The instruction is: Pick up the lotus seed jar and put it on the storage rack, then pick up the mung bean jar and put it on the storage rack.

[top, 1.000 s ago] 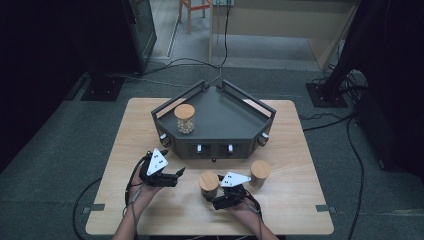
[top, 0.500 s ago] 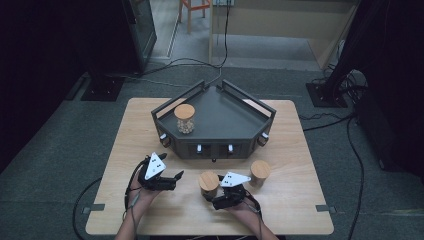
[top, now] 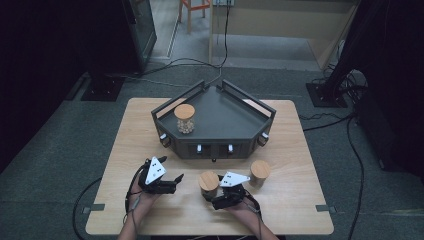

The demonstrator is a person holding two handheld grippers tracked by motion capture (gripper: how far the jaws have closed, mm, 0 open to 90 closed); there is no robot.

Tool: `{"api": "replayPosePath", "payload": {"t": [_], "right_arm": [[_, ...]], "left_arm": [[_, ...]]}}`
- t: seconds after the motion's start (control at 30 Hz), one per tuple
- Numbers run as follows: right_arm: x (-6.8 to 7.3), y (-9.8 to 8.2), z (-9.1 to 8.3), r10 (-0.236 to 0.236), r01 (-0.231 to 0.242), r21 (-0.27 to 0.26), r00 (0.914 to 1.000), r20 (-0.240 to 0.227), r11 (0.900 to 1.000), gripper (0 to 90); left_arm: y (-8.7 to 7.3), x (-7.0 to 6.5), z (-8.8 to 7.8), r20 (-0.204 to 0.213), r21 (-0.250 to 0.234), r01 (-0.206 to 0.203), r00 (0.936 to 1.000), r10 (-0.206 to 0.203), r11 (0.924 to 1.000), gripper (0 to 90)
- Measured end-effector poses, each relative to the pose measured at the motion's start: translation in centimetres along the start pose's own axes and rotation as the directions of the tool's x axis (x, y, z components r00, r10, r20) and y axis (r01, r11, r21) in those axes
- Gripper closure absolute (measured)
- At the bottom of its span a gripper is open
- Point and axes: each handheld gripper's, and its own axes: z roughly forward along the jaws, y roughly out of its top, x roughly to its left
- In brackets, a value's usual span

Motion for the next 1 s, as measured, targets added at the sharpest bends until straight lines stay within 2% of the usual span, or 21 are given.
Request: {"api": "replayPosePath", "payload": {"t": [0.13, 0.27, 0.4, 0.53, 0.8, 1.0], "right_arm": [[0.2, 0.1, 0.1, -0.009, 0.009, 0.002, 0.9999, 0.006, 1.0, 15.4], [0.4, 0.2, 0.1, -0.02, 0.02, 0.005, 0.9997, 0.013, 1.0, 15.3], [0.3, 0.0, 0.1, -0.007, 0.007, -0.003, 0.9999, 0.016, 1.0, 15.3], [0.1, -0.1, 0.1, 0.007, -0.007, -0.009, 0.9999, 0.016, 1.0, 15.3], [0.3, 0.2, 0.4, 0.001, -0.001, -0.003, 0.9998, 0.021, 1.0, 15.3], [0.4, 0.7, 1.0, 0.006, -0.006, 0.002, 0.9996, 0.028, 1.0, 15.9]], "left_arm": [[-0.4, 0.0, 0.1, -0.005, 0.015, -0.001, 1.0, 0.001, 0.9999, 12.4], [-1.1, 0.3, 0.0, -0.007, 0.006, 0.031, 0.9995, -0.03, 0.9995, 12.4], [-1.2, 0.0, 0.0, -0.016, 0.023, 0.016, 0.9998, -0.015, 0.9996, 12.4], [-1.4, -0.2, -0.2, -0.018, 0.017, 0.006, 0.9998, -0.006, 0.9998, 12.4], [-2.1, -0.3, -0.4, -0.024, 0.006, 0.023, 0.9994, -0.023, 0.9997, 12.4], [-2.2, -0.3, -0.3, -0.019, 0.022, 0.022, 0.9996, -0.022, 0.9995, 12.4]]}}
